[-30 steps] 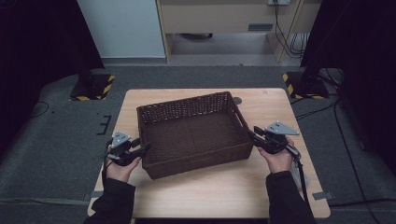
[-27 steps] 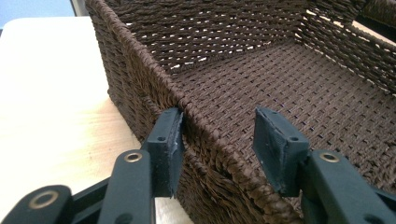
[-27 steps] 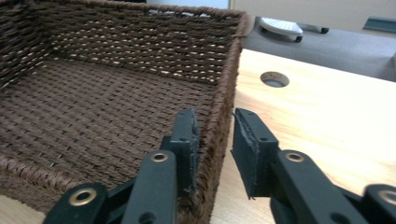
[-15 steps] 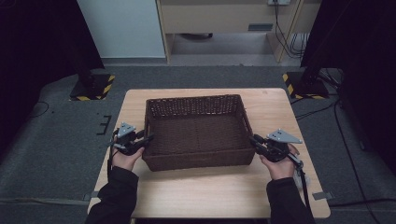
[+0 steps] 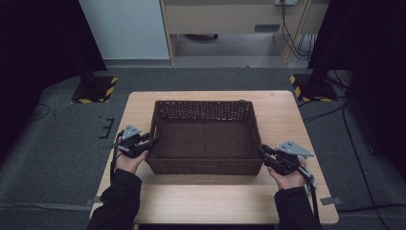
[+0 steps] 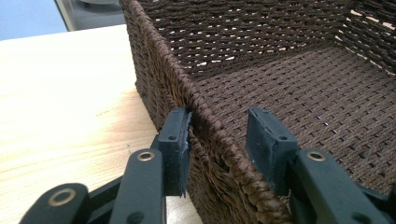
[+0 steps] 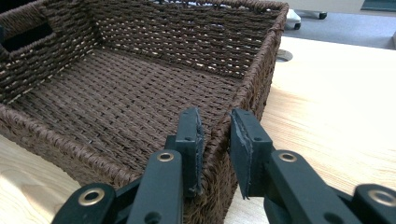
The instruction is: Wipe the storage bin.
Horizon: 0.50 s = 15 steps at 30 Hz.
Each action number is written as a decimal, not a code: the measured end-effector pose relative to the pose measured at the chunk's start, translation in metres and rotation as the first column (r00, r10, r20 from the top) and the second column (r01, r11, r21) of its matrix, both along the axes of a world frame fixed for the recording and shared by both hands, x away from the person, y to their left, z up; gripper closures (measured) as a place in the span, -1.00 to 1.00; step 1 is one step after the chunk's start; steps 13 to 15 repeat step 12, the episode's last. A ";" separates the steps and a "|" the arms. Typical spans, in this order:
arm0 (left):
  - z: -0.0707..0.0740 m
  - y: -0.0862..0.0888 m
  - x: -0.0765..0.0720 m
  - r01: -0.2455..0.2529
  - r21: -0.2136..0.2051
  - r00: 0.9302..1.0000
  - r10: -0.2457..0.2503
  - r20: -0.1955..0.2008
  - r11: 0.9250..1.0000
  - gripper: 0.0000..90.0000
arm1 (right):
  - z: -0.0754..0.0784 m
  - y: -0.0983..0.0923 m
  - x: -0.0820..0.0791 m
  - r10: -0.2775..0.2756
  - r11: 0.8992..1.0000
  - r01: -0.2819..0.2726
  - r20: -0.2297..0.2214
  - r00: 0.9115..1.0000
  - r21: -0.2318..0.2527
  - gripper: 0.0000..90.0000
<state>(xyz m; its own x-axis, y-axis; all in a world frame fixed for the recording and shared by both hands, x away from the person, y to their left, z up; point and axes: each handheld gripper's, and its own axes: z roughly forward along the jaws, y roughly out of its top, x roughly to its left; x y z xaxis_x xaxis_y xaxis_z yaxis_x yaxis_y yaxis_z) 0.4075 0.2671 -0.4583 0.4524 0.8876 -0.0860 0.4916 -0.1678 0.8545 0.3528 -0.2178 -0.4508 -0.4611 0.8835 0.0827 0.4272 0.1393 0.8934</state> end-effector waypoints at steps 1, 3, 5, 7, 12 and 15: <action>0.000 0.000 0.000 0.002 -0.001 1.000 -0.002 0.000 1.000 0.30 | 0.000 0.000 -0.001 0.001 1.000 -0.001 -0.003 1.000 -0.004 0.64; 0.001 0.001 0.000 0.004 0.003 1.000 -0.004 0.004 1.000 0.25 | 0.000 -0.001 0.000 0.008 1.000 -0.008 -0.001 1.000 -0.003 0.64; 0.004 0.003 -0.003 0.004 -0.018 1.000 -0.004 0.020 1.000 0.14 | 0.002 -0.003 0.000 0.010 1.000 -0.010 0.004 1.000 0.002 0.60; 0.010 0.007 -0.008 0.004 -0.034 0.999 -0.002 0.045 0.999 0.04 | 0.006 -0.006 -0.001 0.000 1.000 -0.001 0.034 0.999 0.005 0.47; 0.020 0.022 -0.027 0.008 -0.053 0.997 -0.004 0.074 0.999 -0.14 | 0.017 -0.022 -0.002 -0.049 0.998 0.046 0.108 0.993 0.032 0.14; 0.020 0.022 -0.027 0.008 -0.053 0.997 -0.004 0.074 0.999 -0.14 | 0.017 -0.022 -0.002 -0.049 0.998 0.046 0.108 0.993 0.032 0.14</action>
